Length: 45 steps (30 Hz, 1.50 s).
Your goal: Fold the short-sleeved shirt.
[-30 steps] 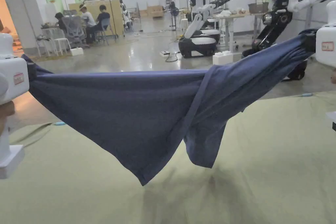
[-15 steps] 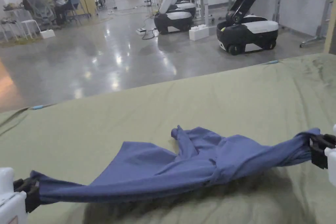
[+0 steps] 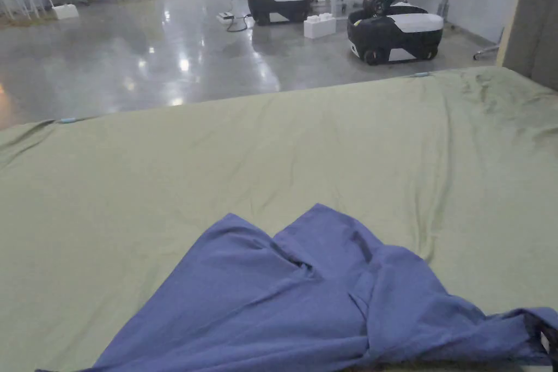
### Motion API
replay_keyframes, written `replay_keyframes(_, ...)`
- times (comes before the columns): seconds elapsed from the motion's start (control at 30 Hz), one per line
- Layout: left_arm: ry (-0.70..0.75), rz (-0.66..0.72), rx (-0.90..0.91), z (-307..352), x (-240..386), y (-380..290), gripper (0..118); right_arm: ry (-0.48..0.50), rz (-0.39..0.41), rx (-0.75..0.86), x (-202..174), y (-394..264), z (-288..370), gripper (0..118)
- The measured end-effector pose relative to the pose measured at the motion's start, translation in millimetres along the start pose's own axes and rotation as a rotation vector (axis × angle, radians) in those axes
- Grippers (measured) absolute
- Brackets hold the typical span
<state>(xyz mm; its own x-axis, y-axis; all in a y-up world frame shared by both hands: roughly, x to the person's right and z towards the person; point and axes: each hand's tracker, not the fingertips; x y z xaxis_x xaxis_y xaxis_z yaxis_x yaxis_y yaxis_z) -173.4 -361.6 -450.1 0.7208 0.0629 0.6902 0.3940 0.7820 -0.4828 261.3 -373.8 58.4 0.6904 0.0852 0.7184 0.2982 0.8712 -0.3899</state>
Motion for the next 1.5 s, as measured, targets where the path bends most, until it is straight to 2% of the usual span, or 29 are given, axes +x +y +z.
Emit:
replay_keyframes(0.03,0.011,0.002,-0.023,-3.5,-0.2,-6.4,16,-0.005,0.008,-0.008,0.5,-7.6,-2.5,7)
replay_keyframes(0.07,0.022,0.01,-0.046,-7.4,-1.8,-13.2,37,0.002,0.016,-0.016,0.7,-15.5,-5.2,12)
replay_keyframes(0.1,0.021,0.027,-0.075,-10.9,-4.9,-17.6,75,-0.026,0.034,-0.039,-0.8,-21.4,-6.5,29)
replay_keyframes(0.13,0.028,0.053,-0.122,-12.0,-5.0,-21.6,118,-0.061,0.037,-0.077,-0.4,-24.5,-6.4,79)
replay_keyframes(0.17,0.003,0.1,-0.065,-0.5,-5.5,-27.4,118,-0.079,-0.01,-0.091,3.5,-27.5,-4.5,115)
replay_keyframes(0.27,-0.003,0.127,0.101,40.2,-6.1,-36.8,118,-0.001,-0.157,0.071,0.7,-21.2,37.0,118)
replay_keyframes(0.37,0.012,0.16,0.144,80.2,3.1,-42.7,118,-0.043,-0.176,0.125,-13.0,-5.8,70.8,118)
replay_keyframes(0.4,0.018,0.175,0.15,101.1,15.1,-38.5,111,-0.023,-0.187,0.118,-20.4,0.5,78.8,118)
replay_keyframes(0.43,0.016,0.202,0.171,112.7,20.3,-41.2,80,0.017,-0.208,0.117,-37.3,10.9,83.4,107)
replay_keyframes(0.47,-0.014,0.223,0.191,122.5,26.1,-45.3,35,0.041,-0.205,0.124,-49.5,16.9,87.5,71)
replay_keyframes(0.5,-0.038,0.232,0.192,126.5,31.4,-48.0,0,0.057,-0.182,0.135,-62.1,23.2,89.2,17)
replay_keyframes(0.53,-0.049,0.257,0.185,123.7,24.0,-47.9,0,0.016,-0.108,0.12,-76.1,30.0,85.6,3)
replay_keyframes(0.57,-0.084,0.272,0.186,124.8,27.1,-51.1,0,-0.048,-0.035,0.119,-87.5,36.9,83.4,3)
replay_keyframes(0.6,-0.121,0.248,0.172,122.5,30.0,-50.5,0,0.002,-0.015,0.109,-91.8,43.2,81.8,3)
replay_keyframes(0.63,-0.116,0.171,0.152,119.1,36.8,-50.4,0,0.102,-0.037,0.105,-95.0,50.6,80.0,3)
replay_keyframes(0.7,0.012,0.035,0.18,114.5,41.5,-48.1,0,0.126,-0.12,0.125,-85.4,33.6,62.6,3)
replay_keyframes(0.73,0.023,0.031,0.157,107.4,40.0,-47.0,0,0.139,-0.106,0.132,-78.9,31.8,57.2,3)
replay_keyframes(0.77,0.027,0.056,0.146,99.7,36.3,-45.1,10,0.151,-0.108,0.137,-75.4,33.4,54.5,3)
replay_keyframes(0.8,0.044,0.076,0.14,92.4,29.5,-41.3,31,0.165,-0.114,0.144,-69.4,34.1,51.5,3)
replay_keyframes(0.83,0.05,0.089,0.124,80.2,23.8,-38.9,46,0.134,-0.027,0.153,-101.7,54.7,64.2,3)
replay_keyframes(0.87,0.056,0.106,0.083,65.3,18.7,-36.1,46,0.146,-0.021,0.155,-108.0,58.0,64.6,3)
replay_keyframes(0.9,0.062,0.115,0.031,46.4,14.2,-33.4,97,0.153,0.008,0.151,-112.8,59.3,63.4,3)
replay_keyframes(0.93,0.068,0.133,-0.033,32.0,9.7,-34.4,118,0.152,0.039,0.145,-117.3,60.1,62.1,3)
replay_keyframes(1.1,0.083,0.116,-0.069,-12.9,12.9,-27.8,118,0.158,0.051,0.123,-125.1,65.5,67.7,3)
replay_keyframes(1.13,0.068,0.114,-0.075,-16.5,12.1,-30.3,109,0.154,0.052,0.121,-126.6,65.7,67.9,3)
replay_keyframes(1.23,0.104,0.052,-0.041,-17.8,16.4,-38.3,65,0.144,0.056,0.103,-124.8,65.2,67.3,3)
replay_keyframes(1.27,0.082,0.04,-0.008,-8.8,16.6,-37.8,32,0.132,0.071,0.098,-122.9,65.5,66.4,3)
replay_keyframes(1.3,0.038,0.051,0.012,-2.5,16.4,-37.8,11,0.128,0.076,0.09,-123.5,65.9,64.5,3)
replay_keyframes(1.5,0.032,0.014,0.083,24.7,34.9,-30.3,7,0.16,0.071,0.056,-120.5,82.2,42.7,3)
